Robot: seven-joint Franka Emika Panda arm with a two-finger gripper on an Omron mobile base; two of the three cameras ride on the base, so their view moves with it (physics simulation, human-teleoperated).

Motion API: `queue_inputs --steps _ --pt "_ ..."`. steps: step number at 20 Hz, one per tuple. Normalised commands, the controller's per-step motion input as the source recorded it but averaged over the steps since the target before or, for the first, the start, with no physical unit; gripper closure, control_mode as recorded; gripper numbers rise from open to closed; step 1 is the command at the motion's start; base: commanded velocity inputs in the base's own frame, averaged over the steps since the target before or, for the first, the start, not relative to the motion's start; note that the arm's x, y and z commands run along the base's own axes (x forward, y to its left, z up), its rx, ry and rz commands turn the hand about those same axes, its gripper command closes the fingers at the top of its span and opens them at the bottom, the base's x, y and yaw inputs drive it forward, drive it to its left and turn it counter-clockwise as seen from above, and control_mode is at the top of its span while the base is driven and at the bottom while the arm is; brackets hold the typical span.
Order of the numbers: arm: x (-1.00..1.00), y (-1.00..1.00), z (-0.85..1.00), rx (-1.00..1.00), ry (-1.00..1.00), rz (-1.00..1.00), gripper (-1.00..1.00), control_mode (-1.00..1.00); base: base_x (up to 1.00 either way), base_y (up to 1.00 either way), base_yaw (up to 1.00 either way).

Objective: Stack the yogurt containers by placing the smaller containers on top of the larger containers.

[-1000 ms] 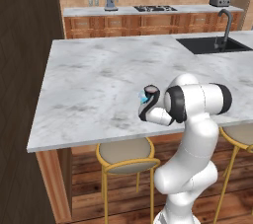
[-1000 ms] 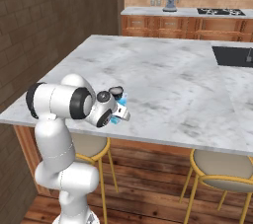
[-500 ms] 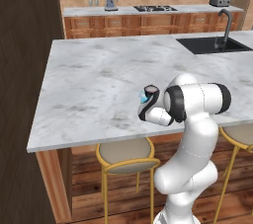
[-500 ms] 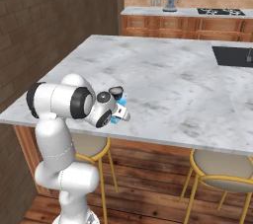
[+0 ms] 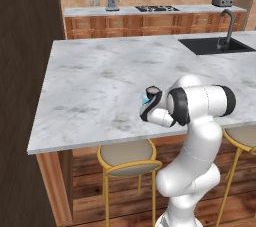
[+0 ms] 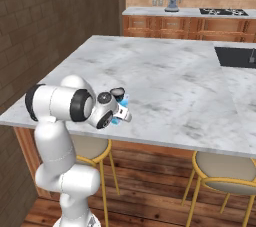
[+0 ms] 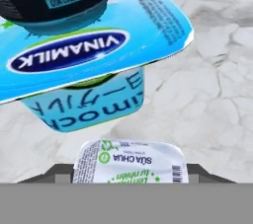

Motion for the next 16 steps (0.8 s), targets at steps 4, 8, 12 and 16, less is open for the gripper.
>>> queue_inputs --steps 4,8,12,16 --pt "-0.17 0.0 0.57 0.01 0.0 0.0 1.0 -1.0 0.0 0.0 0.0" --pt "-0.19 0.0 0.68 0.0 0.01 0.0 1.0 -1.0 0.0 0.0 0.0" --pt "-0.19 0.0 0.72 0.0 0.07 0.0 1.0 -1.0 0.0 0.0 0.0" --pt "-0.15 0.0 0.74 0.0 0.09 0.0 1.0 -1.0 0.0 0.0 0.0"
